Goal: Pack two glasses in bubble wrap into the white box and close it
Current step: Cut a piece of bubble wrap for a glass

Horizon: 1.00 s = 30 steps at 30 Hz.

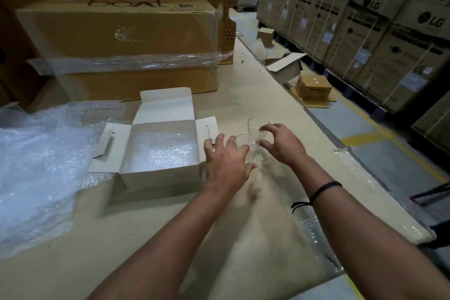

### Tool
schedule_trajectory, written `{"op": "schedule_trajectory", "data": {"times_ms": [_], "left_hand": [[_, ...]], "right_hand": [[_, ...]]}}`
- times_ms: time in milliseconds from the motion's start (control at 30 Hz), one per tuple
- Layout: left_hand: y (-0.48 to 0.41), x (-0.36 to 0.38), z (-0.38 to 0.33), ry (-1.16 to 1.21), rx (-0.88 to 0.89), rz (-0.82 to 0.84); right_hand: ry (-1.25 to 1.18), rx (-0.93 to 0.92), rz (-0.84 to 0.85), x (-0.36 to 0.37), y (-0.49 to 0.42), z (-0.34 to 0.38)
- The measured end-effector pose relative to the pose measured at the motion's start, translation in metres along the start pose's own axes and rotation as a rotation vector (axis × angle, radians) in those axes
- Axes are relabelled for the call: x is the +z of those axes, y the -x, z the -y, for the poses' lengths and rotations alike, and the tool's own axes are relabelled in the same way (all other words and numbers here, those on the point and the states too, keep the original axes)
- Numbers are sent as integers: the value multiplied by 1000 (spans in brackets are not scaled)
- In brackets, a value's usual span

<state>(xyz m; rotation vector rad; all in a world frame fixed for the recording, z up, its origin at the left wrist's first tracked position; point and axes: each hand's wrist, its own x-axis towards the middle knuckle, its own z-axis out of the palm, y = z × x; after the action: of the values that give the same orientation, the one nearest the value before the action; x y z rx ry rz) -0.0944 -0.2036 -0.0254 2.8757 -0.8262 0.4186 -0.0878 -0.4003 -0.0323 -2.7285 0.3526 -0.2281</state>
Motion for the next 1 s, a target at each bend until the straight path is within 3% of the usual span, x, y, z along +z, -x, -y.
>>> {"op": "schedule_trajectory", "data": {"times_ms": [67,233,400,500,733,1000], "left_hand": [[-6,3,-2,29,-48,-14],[1,8,3,146,37,-140],[49,-13,35,516,112,-179],[87,-31,72,695,-21,-145],[146,-44,148,602,-284,-264],[157,-30,185,582,-348,-283]], "right_hand": [[-53,-34,-42,8,-6,-5],[-213,-129,-167,13,-2,-12],[-363,-276,-243,6,35,-6],[-420,-365,-243,9,70,13],[-495,-515,-113,53,110,92],[-420,-474,-81,91,113,158]]}}
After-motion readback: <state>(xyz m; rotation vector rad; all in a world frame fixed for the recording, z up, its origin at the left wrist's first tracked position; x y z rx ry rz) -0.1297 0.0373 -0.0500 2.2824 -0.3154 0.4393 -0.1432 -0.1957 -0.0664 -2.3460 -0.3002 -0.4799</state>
